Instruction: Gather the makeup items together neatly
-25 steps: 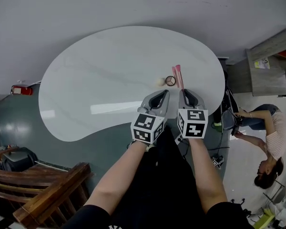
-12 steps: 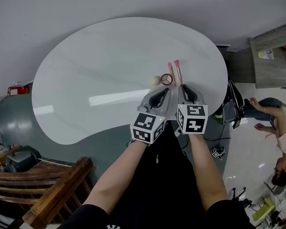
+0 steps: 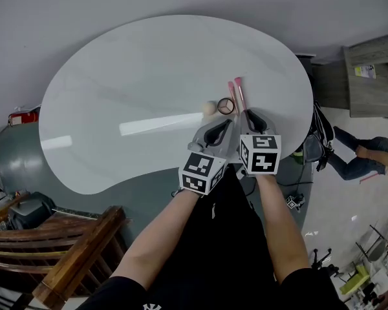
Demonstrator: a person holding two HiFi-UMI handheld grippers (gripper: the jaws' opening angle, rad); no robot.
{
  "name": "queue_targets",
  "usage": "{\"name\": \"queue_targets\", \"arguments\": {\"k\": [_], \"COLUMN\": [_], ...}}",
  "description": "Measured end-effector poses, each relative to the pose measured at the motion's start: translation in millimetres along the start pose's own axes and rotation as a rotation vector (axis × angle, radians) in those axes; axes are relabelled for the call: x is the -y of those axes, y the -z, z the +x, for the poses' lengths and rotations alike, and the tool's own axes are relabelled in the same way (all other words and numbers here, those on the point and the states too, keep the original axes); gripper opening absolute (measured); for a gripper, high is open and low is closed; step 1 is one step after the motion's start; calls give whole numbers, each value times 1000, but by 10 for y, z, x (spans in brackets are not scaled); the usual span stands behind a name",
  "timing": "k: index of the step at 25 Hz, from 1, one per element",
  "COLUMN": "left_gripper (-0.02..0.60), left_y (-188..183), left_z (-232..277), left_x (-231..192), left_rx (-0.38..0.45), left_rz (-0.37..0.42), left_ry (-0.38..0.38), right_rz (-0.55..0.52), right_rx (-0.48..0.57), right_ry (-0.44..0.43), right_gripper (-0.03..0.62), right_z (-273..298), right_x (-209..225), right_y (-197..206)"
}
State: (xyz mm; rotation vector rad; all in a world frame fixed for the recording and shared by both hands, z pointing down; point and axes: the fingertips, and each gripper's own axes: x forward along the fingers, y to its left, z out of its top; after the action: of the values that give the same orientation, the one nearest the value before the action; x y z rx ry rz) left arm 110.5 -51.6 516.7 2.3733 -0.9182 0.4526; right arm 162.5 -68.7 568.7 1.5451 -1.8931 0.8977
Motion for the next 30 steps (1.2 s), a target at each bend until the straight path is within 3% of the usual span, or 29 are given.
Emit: {"name": "queue_targets", "arguments": {"k": [20, 30], "left_gripper": [8, 8], "left_y": [98, -35], "left_z": [39, -297], "left_x": [-31, 18], "left_rx": [-21, 30], "left_rz": [-17, -10], "left_ry": [1, -13], "right_rz": [26, -23], "right_rx": [-45, 41], "right_ry": [-54, -21], "right_gripper": [43, 29], "right_z": [67, -340], "right_x": [-52, -238], "right_y": [70, -26]}}
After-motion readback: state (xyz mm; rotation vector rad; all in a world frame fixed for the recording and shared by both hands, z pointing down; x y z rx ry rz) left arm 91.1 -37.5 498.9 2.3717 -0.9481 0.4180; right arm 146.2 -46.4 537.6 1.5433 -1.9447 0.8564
